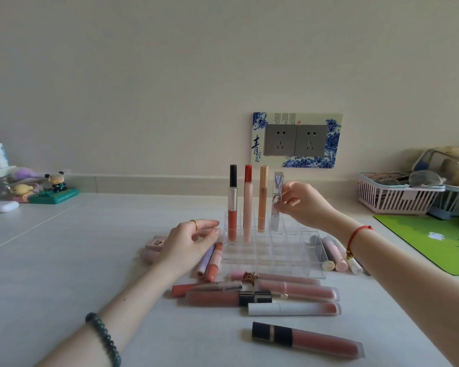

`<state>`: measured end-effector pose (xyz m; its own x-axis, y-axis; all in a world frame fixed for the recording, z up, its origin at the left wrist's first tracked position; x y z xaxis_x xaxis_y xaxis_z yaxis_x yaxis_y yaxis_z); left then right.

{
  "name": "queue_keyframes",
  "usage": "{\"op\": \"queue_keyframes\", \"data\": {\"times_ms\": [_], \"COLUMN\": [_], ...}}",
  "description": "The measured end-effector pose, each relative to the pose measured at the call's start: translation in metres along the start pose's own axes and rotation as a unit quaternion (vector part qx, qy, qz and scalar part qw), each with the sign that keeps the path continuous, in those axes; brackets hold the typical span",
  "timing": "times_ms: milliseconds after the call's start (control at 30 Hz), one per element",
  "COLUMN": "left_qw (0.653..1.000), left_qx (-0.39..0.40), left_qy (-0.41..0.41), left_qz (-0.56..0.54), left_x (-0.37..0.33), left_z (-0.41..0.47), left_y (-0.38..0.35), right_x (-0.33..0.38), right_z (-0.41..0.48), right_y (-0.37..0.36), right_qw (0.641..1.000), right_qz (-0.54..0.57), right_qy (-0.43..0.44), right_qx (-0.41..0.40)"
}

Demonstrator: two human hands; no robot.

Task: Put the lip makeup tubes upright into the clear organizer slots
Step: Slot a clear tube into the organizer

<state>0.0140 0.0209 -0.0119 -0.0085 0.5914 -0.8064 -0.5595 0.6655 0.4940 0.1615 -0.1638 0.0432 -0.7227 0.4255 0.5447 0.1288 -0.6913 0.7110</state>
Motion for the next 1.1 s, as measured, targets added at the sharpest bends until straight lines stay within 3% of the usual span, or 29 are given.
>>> {"op": "queue_keyframes", "data": {"times_ms": [1100], "left_qw": [1.0], "left_qx": [0.007], "left_qy": [0.005], "left_qz": [0.012], "left_x": [-0.0024], "left_z": [-0.0068], "left_y": [0.0011], "right_x": [0.0018], "right_z": [0.0048], "right_y": [0.001], "right_qw": [1.0], "right_qz": [0.013], "right_qy": [-0.007], "right_qx": [-0.014]}}
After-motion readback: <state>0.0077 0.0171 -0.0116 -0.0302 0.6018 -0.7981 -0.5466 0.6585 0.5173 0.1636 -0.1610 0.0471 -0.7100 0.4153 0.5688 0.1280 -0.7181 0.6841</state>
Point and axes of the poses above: each hand's wrist, its own z-axis towards the middle knuckle, its own y-axis out of the back of the hand, x = y × z, the point moved 1 cm from there along z, towards the middle knuckle, and after that the axes turned 1 degree about y, right-handed, at the moved point
